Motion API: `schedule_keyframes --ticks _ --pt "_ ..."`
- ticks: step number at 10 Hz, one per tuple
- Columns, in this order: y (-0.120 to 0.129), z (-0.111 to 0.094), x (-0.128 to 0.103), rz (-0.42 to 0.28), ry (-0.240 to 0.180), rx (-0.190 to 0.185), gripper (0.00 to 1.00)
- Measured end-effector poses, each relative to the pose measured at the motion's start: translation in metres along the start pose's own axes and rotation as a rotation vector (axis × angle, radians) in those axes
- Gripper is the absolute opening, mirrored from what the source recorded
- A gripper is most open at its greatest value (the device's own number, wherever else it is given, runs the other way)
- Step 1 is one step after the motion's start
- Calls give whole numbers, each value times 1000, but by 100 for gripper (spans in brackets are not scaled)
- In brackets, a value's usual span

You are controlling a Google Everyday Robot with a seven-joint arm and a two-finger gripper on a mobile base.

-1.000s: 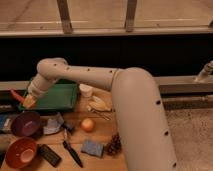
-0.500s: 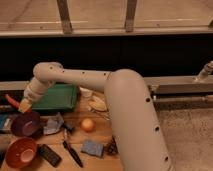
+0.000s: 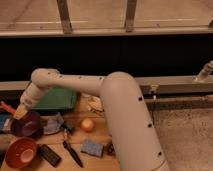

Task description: Place pepper in purple bowl

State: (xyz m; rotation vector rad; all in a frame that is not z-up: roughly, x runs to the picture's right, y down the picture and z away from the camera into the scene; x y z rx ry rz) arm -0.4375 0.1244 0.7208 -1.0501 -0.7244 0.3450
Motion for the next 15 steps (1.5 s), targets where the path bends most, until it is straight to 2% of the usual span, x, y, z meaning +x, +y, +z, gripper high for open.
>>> schedule_keyframes --ticks 1,3,5,6,14,15 --pt "0 2 0 2 2 -11 14" --pt "1 8 3 10 10 -30 37" --pt "0 8 4 12 10 -34 57" --pt "-1 8 4 12 9 -36 63" --pt "0 12 4 7 3 -61 64" --pt "1 10 3 -3 -8 -57 64"
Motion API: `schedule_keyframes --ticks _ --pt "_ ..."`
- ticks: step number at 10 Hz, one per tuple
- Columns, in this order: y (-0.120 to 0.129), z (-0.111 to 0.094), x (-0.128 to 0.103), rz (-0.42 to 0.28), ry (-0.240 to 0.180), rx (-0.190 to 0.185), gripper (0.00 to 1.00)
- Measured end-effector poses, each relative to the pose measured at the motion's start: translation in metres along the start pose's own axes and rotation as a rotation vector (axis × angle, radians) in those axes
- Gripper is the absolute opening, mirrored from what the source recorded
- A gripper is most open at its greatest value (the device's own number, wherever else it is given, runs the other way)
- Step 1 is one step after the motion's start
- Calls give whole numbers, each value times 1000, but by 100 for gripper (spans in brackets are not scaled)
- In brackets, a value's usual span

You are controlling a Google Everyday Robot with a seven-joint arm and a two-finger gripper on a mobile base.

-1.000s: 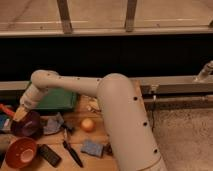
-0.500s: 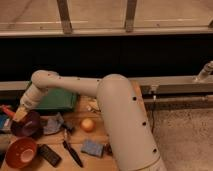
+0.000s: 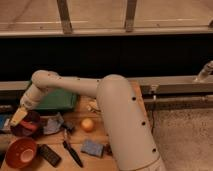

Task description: Place pepper in purple bowl

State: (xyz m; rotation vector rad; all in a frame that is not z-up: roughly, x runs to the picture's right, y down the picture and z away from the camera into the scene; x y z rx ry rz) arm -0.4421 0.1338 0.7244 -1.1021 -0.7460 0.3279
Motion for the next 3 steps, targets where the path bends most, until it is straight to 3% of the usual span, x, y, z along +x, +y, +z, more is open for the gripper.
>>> schedule_keyframes --ticks 3 --pt "0 -2 0 -5 -8 5 64"
